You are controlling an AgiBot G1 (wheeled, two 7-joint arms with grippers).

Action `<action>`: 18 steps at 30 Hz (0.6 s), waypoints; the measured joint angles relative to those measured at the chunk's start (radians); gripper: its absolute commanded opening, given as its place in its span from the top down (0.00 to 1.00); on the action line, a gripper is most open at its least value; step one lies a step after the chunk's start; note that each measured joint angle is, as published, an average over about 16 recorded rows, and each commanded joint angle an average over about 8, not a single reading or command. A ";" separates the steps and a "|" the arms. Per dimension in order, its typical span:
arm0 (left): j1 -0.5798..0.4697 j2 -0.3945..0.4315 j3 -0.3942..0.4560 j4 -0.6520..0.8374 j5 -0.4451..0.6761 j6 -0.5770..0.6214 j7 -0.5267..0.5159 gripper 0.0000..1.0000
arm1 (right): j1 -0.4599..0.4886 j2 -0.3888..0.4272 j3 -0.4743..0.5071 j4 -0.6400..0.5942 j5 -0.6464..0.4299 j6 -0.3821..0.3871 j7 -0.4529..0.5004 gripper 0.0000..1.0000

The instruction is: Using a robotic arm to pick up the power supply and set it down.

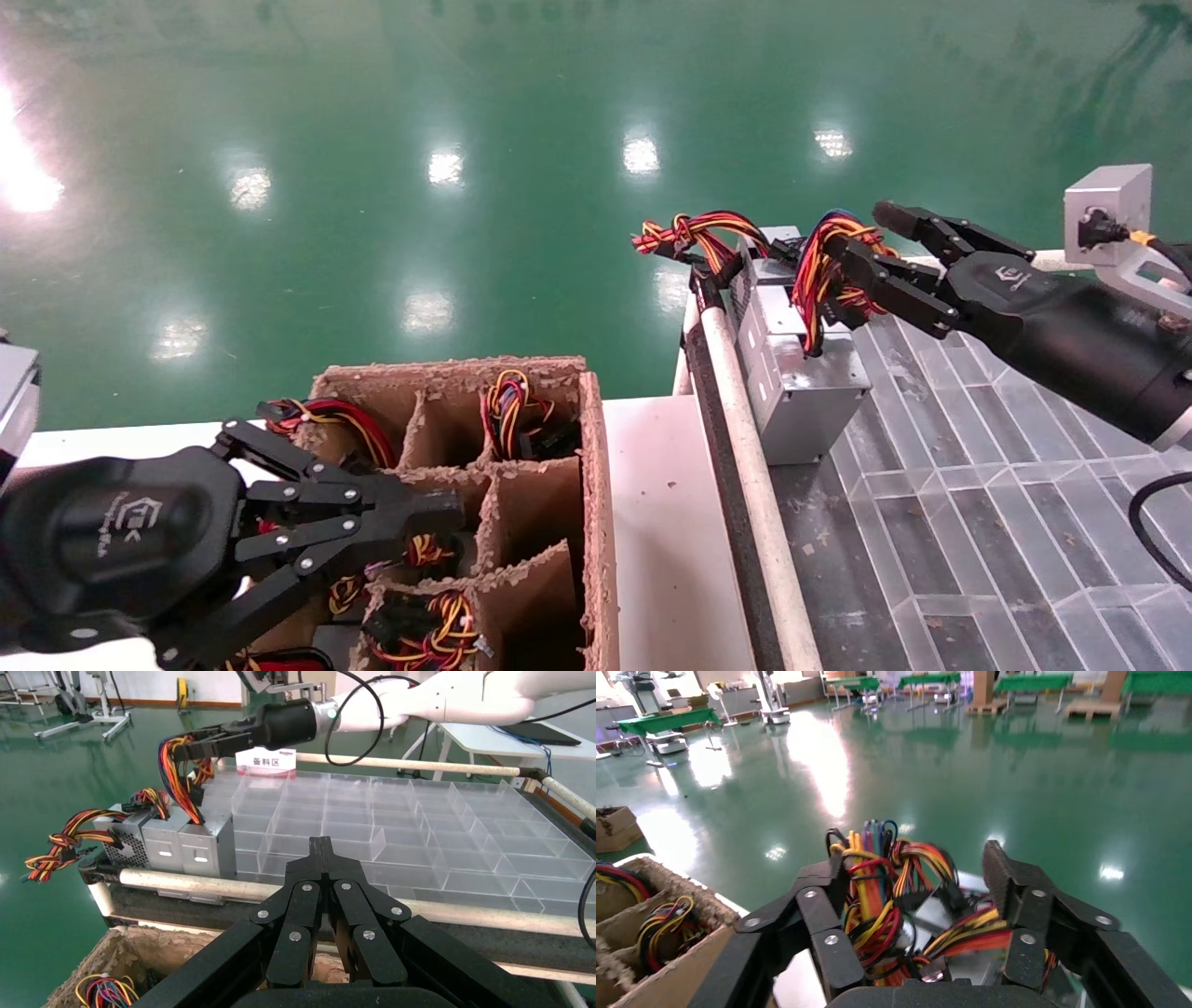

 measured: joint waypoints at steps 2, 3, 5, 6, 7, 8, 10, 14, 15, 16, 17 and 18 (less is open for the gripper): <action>0.000 0.000 0.000 0.000 0.000 0.000 0.000 1.00 | 0.008 0.005 -0.009 -0.001 -0.009 0.000 0.014 0.00; 0.000 0.000 0.000 0.000 0.000 0.000 0.000 1.00 | 0.011 0.008 -0.013 -0.001 -0.014 -0.001 0.021 0.00; 0.000 0.000 0.000 0.000 0.000 0.000 0.000 1.00 | 0.019 0.013 -0.022 0.000 -0.023 -0.003 0.034 0.00; 0.000 0.000 0.000 0.000 0.000 0.000 0.000 1.00 | 0.022 0.016 -0.026 0.001 -0.028 -0.005 0.041 0.00; 0.000 0.000 0.000 0.000 0.000 0.000 0.000 1.00 | 0.027 0.019 -0.031 0.002 -0.033 -0.007 0.048 0.00; 0.000 0.000 0.000 0.000 0.000 0.000 0.000 1.00 | 0.031 0.022 -0.035 0.004 -0.038 -0.009 0.055 0.00; 0.000 0.000 0.000 0.000 0.000 0.000 0.000 1.00 | 0.040 0.027 -0.043 0.010 -0.047 -0.014 0.068 0.00; 0.000 0.000 0.000 0.000 0.000 0.000 0.000 1.00 | 0.060 0.038 -0.061 0.029 -0.071 -0.024 0.096 0.00; 0.000 0.000 0.000 0.000 0.000 0.000 0.000 1.00 | 0.066 0.041 -0.067 0.034 -0.080 -0.026 0.105 0.00; 0.000 0.000 0.000 0.000 0.000 0.000 0.000 1.00 | 0.073 0.044 -0.074 0.039 -0.090 -0.027 0.114 0.00; 0.000 0.000 0.000 0.000 0.000 0.000 0.000 1.00 | 0.080 0.048 -0.082 0.044 -0.101 -0.027 0.125 0.00; 0.000 0.000 0.000 0.000 0.000 0.000 0.000 1.00 | 0.087 0.051 -0.090 0.049 -0.114 -0.026 0.136 0.00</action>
